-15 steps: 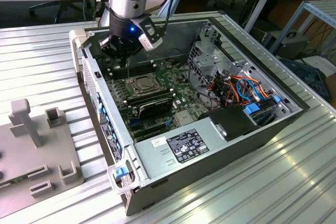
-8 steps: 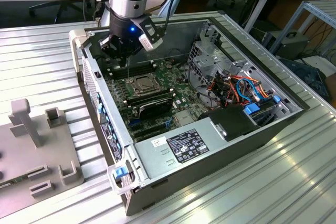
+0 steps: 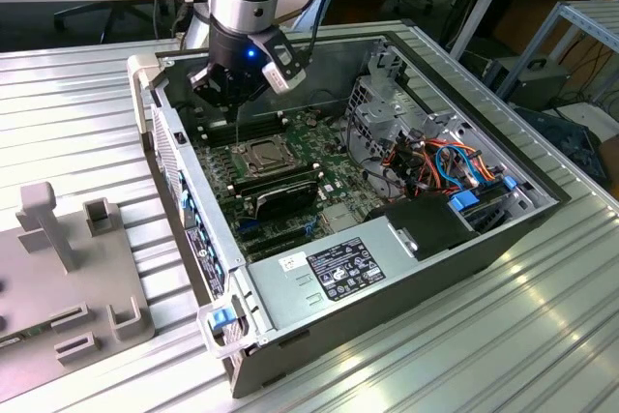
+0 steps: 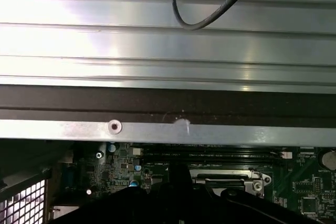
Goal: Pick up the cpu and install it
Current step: 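Install the first cpu locking lever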
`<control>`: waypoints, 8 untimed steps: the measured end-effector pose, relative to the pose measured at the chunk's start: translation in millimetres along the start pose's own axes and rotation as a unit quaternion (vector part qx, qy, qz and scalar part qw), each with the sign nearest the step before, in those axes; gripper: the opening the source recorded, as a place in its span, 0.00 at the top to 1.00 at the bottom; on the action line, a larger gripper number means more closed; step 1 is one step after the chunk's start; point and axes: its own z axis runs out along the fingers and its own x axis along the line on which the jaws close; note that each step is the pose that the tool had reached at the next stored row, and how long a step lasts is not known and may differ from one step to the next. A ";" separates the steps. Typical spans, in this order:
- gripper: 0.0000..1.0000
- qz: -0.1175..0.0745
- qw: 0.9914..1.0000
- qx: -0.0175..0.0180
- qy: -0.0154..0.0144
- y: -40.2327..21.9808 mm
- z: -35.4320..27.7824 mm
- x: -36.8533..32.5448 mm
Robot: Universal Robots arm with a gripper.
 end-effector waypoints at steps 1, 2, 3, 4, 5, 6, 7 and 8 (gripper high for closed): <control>0.89 0.000 1.000 0.000 0.000 0.0 0.0 -1.4; 0.89 0.000 1.000 0.000 0.000 -0.1 0.0 -3.2; 0.89 0.000 1.000 0.000 0.000 -0.2 0.0 -4.9; 0.89 0.000 1.000 0.000 0.000 -0.3 0.0 -6.6; 0.89 -0.001 1.000 0.000 0.000 -0.4 0.1 -8.9; 0.89 -0.001 1.000 0.000 0.000 -0.5 0.0 -10.9; 0.89 -0.001 1.000 0.000 0.000 -0.5 0.1 -12.4; 0.89 -0.001 1.000 0.000 0.000 -0.6 0.0 -12.8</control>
